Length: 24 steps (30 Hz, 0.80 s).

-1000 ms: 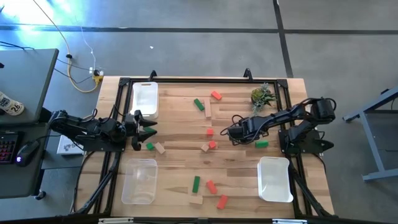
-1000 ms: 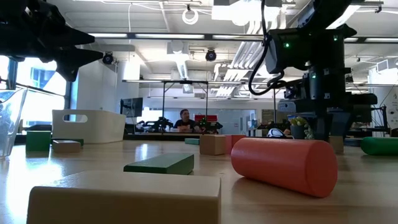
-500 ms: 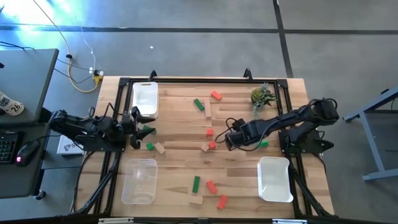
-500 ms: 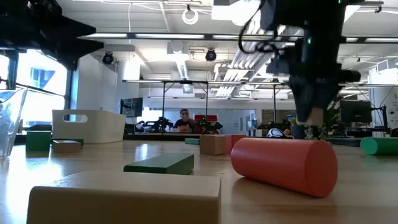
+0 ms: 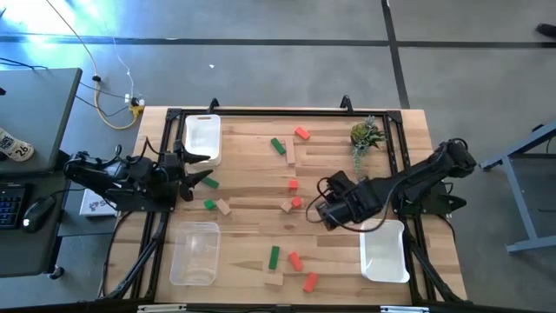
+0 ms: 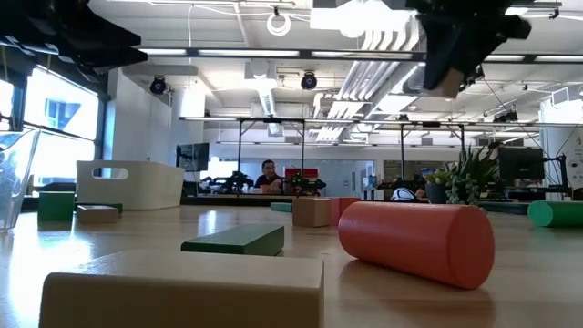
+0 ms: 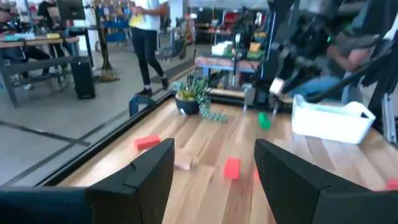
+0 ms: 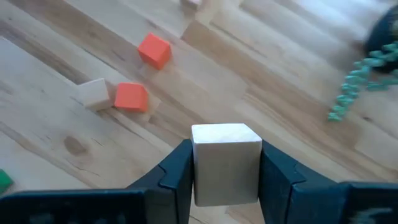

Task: Sort & place blocks by color
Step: Put the brown block into the bottom white bin

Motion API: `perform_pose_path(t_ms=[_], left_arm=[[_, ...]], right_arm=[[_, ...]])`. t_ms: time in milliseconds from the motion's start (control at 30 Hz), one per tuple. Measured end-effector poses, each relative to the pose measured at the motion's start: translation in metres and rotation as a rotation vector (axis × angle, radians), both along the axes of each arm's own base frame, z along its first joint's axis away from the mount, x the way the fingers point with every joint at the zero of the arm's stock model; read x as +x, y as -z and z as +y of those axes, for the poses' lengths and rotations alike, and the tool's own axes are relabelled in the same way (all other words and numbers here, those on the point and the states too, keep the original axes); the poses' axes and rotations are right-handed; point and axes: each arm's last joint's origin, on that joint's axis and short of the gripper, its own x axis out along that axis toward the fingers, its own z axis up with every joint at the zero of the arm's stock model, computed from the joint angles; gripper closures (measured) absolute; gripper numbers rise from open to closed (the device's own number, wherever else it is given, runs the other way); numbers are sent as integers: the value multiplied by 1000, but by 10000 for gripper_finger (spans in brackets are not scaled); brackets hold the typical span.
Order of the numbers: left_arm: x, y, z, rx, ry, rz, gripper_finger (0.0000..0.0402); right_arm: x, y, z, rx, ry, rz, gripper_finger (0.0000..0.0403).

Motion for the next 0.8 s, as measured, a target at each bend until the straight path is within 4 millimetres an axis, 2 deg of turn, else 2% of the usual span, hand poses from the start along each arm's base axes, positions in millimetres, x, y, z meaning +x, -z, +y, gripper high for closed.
perform_pose_path(t_ms=[233,800], left_arm=[[11,-1,-1,2,-16,127,191],[47,-4,-2,1,-49,329,191]], right_arm=[[-25,-3,22,27,83,61,289],[-75,1,84,159,265,23,288]])
